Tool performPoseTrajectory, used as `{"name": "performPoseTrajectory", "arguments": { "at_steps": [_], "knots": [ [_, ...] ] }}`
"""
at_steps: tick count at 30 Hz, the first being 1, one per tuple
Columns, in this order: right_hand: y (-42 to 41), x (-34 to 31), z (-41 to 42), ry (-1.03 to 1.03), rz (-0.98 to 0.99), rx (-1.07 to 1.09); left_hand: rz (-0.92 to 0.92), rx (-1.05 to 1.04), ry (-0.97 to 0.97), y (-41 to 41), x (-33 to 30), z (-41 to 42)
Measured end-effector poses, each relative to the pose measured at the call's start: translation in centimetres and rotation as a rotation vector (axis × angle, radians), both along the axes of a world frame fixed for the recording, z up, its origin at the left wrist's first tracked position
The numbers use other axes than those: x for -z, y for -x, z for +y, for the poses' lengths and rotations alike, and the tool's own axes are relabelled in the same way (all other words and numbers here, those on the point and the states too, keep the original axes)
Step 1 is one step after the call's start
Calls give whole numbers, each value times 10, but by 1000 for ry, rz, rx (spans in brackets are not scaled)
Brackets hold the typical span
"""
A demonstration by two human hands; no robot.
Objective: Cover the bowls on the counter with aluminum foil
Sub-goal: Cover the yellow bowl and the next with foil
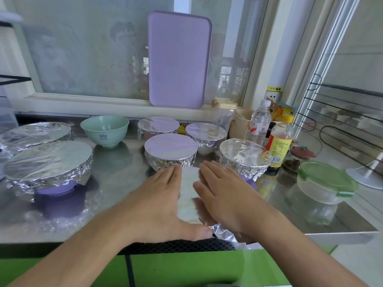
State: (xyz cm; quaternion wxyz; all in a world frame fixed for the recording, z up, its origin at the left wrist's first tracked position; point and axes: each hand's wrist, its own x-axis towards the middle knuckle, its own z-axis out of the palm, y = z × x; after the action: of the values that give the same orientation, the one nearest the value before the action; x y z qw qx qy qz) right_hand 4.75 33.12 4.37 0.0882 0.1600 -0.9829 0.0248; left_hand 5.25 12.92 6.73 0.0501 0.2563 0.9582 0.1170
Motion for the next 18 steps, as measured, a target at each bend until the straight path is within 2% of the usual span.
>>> {"name": "performPoseTrajectory", "arguments": {
  "at_steps": [4, 8, 10, 12, 14, 18],
  "knots": [
    [16, -5, -26, 219, -51, -116, 31, 23, -78, 2, 1, -1],
    [18, 2, -21, 204, -38, -60, 14, 1, -61, 2, 5, -1],
    [12, 3, -12, 283, -138, 15, -14, -15, -34, 2, 6, -1],
    [6, 6, -6, 254, -173, 48, -29, -24, -21, 2, 6, -2],
    [-1, 9, 0, 236, -33, 54, -30, -26, -18, 1, 6, -2],
    [-16, 9, 6, 247, -39, 64, -27, -25, -3, 0, 3, -1]
  ]
}}
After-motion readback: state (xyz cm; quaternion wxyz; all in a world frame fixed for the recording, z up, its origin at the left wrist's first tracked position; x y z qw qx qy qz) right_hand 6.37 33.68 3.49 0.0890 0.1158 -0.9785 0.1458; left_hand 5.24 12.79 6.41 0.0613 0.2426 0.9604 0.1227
